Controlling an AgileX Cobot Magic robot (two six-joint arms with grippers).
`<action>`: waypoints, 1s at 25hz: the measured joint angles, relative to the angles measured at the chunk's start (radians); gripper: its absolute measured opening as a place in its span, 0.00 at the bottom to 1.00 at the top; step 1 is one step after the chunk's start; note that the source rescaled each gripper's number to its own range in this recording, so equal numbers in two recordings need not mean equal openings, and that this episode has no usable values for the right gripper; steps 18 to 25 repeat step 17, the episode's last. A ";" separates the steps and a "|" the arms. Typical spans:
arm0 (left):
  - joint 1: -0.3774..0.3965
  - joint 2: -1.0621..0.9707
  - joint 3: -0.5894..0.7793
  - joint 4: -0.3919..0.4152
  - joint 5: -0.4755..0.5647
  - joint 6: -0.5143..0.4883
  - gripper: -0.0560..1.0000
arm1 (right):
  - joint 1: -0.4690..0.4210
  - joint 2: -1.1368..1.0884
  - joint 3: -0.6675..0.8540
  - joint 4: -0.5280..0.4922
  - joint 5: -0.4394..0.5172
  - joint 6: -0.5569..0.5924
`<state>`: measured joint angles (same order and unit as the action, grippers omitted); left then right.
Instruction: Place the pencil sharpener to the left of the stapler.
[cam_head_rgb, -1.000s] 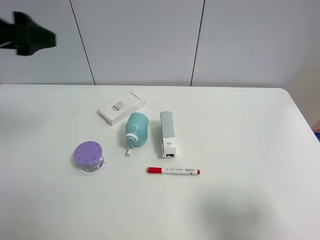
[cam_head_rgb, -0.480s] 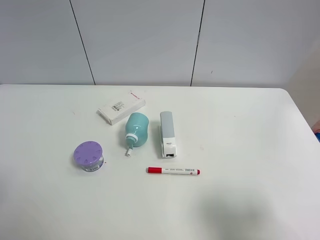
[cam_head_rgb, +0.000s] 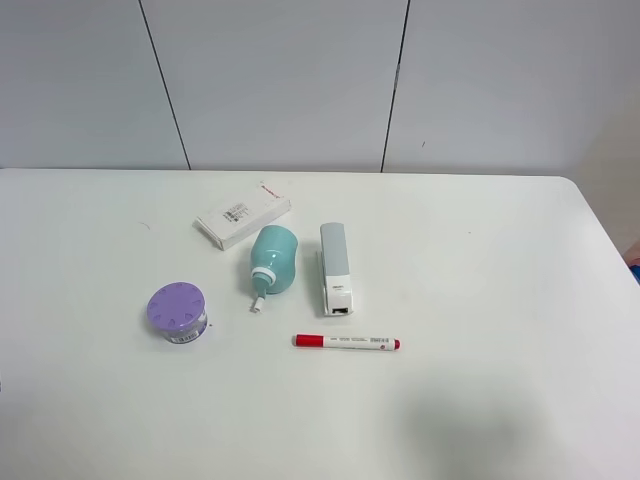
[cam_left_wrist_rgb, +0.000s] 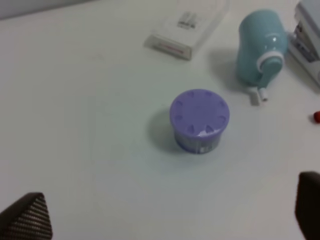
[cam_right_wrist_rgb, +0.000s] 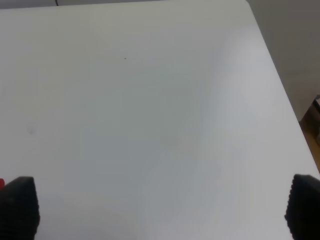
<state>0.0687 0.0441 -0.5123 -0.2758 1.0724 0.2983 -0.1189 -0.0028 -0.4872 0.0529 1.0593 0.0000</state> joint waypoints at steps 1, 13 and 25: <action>0.000 -0.021 0.000 0.000 0.000 -0.001 0.98 | 0.000 0.000 0.000 0.000 0.000 0.000; 0.000 -0.051 0.000 0.030 -0.005 -0.042 0.76 | 0.000 0.000 0.000 0.000 0.000 0.000; 0.000 -0.051 0.000 0.031 -0.007 -0.043 0.76 | 0.000 0.000 0.000 0.000 0.000 0.000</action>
